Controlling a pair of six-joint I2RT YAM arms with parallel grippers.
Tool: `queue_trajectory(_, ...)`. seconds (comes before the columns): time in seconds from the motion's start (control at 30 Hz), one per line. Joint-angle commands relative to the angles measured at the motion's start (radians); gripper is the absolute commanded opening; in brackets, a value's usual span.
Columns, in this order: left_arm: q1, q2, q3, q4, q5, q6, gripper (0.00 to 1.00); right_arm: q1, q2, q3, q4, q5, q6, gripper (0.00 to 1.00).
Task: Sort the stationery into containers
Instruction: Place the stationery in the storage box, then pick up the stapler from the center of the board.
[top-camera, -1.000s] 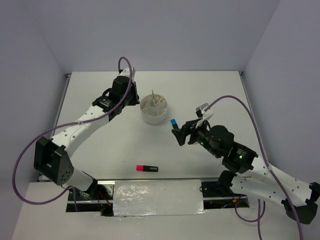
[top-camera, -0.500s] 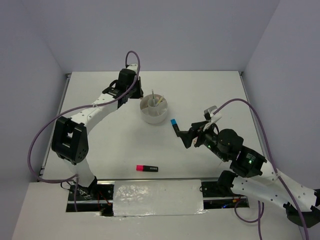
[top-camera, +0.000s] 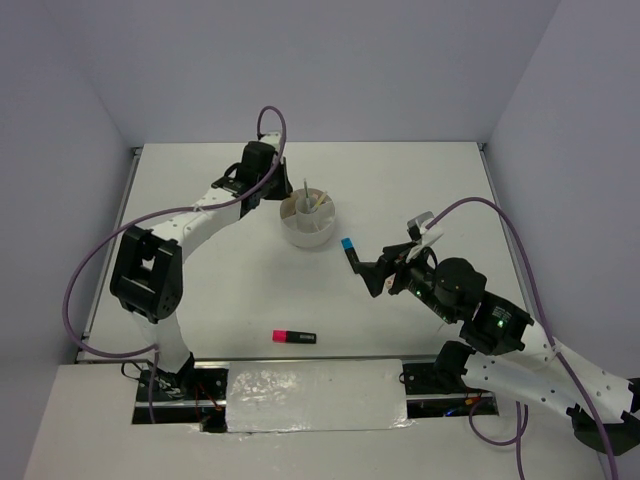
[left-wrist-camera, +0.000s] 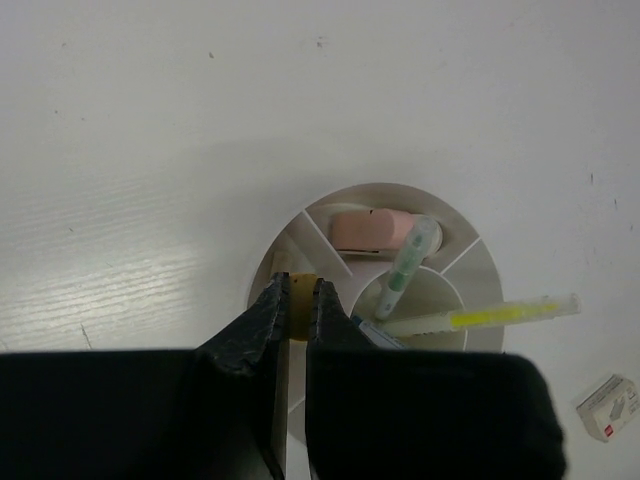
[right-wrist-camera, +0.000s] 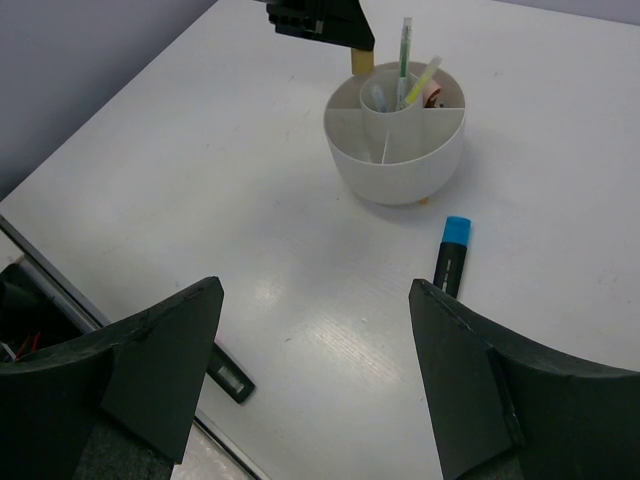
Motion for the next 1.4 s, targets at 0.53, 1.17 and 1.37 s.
queue_trajectory(0.53,0.006,-0.068,-0.034,0.044,0.025,-0.008,0.68,-0.003,-0.007,0.041,-0.003,0.008,0.002,0.83)
queue_trajectory(1.17,0.01,-0.492,-0.214,-0.175,-0.11,-0.151,0.9,-0.109,0.205,0.077,-0.146,0.022,0.13,0.87)
queue_trajectory(1.37,0.003,-0.759,-0.272,-0.367,-0.101,-0.183,0.97,-0.336,0.329,0.059,-0.182,-0.125,0.171,0.93)
